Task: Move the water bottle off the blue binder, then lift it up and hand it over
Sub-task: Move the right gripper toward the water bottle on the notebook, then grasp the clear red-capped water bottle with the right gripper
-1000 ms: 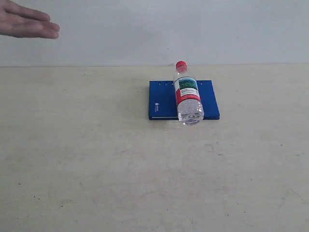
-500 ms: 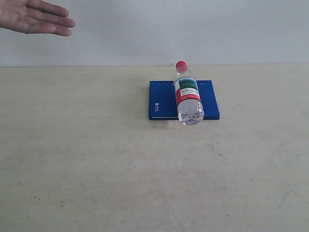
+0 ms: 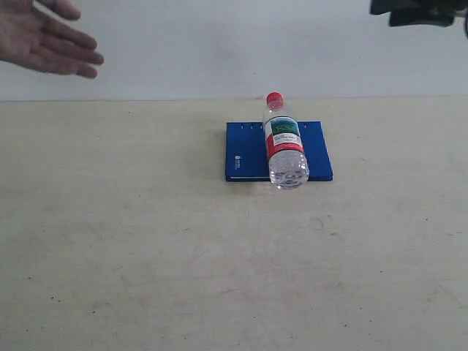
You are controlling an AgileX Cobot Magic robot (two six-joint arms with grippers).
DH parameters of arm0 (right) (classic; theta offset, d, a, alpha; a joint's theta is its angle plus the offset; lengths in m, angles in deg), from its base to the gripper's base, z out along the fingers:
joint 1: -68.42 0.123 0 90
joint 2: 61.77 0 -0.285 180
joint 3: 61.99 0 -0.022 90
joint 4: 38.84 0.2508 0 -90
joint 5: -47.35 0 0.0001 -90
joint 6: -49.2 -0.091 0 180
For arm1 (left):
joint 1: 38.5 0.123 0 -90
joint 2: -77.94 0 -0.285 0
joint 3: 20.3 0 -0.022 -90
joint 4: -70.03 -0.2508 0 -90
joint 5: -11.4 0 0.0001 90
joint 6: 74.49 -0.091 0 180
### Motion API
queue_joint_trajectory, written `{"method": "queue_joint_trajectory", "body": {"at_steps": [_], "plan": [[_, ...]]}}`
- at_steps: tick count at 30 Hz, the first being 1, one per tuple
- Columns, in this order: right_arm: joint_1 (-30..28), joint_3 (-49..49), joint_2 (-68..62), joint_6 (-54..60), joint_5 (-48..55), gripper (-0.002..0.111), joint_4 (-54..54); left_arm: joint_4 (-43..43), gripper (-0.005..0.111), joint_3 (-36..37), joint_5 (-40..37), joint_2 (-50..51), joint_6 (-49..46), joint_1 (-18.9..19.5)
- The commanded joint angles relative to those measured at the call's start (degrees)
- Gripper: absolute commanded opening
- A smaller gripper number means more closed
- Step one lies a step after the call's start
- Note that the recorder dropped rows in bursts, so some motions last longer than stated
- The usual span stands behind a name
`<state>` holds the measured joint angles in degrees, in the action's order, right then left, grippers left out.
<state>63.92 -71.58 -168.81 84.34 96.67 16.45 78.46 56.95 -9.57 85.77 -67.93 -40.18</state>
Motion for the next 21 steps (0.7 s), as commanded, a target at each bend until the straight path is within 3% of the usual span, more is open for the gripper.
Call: {"method": "queue_joint_trajectory", "body": {"at_steps": [1, 7, 12, 17, 21], "plan": [[3.6, -9.7, -11.4, 3.2, 0.1, 0.054, 3.9, -0.3, 0.005, 0.0, 0.5, 0.0, -0.1, -0.2], [9.6, -19.6, -24.0, 2.7, -1.7, 0.054, 2.4, -0.3, 0.005, 0.0, 0.5, 0.0, -0.1, -0.2], [13.0, -28.2, -33.6, 0.5, -10.8, 0.054, 1.6, -0.3, 0.005, 0.0, 0.5, 0.0, -0.1, -0.2], [13.0, -32.4, -40.5, -7.5, -14.2, 0.054, -1.9, -0.3, 0.005, 0.0, 0.5, 0.0, -0.1, -0.2], [13.0, -32.8, -44.0, -7.6, -14.3, 0.054, -2.1, -0.3, 0.005, 0.0, 0.5, 0.0, -0.1, -0.2]]}}
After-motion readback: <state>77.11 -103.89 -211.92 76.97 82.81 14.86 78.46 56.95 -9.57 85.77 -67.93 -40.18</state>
